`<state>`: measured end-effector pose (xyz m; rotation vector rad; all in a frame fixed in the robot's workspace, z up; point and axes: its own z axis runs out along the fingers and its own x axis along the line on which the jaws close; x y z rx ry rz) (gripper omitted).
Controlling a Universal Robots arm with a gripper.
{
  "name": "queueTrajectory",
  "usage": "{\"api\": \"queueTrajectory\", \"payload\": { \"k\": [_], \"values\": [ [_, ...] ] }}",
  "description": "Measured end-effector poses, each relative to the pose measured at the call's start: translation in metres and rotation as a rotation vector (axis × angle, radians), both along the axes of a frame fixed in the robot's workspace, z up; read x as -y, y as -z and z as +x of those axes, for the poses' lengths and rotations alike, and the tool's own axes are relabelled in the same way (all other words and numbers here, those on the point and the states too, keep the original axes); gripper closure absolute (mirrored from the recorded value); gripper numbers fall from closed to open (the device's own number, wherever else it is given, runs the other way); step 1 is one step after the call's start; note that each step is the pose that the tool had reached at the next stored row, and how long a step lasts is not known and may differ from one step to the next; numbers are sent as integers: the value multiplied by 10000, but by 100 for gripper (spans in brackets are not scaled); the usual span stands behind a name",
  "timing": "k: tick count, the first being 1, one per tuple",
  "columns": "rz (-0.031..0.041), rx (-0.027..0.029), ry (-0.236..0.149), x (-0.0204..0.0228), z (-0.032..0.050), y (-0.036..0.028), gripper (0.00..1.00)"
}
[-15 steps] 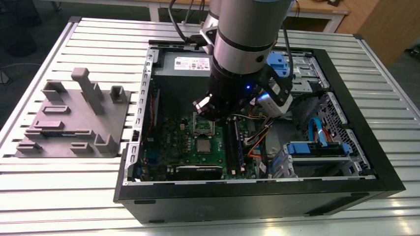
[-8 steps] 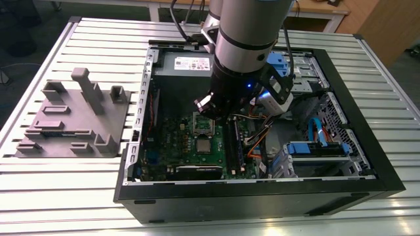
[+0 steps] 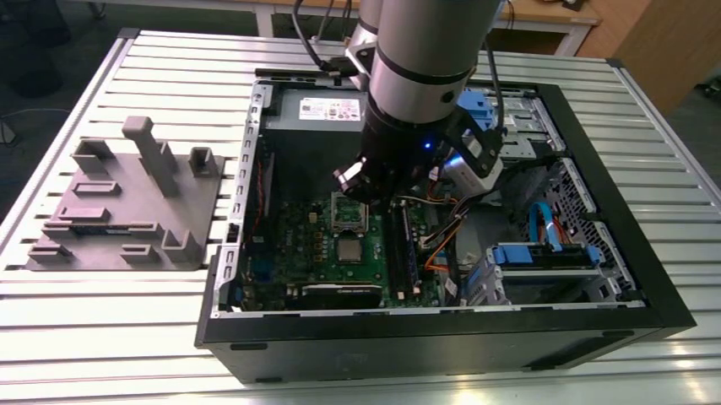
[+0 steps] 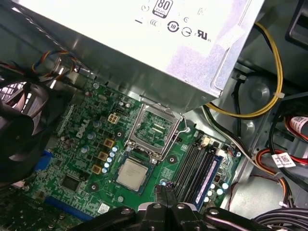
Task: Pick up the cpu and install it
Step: 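Close the cpu cover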
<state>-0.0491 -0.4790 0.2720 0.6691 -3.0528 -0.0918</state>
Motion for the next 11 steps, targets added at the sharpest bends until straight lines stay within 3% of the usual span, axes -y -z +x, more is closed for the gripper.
{"api": "queueTrajectory", "payload": {
  "k": [11],
  "values": [
    [-1,0,1,-21,0,0,90]
  ]
}}
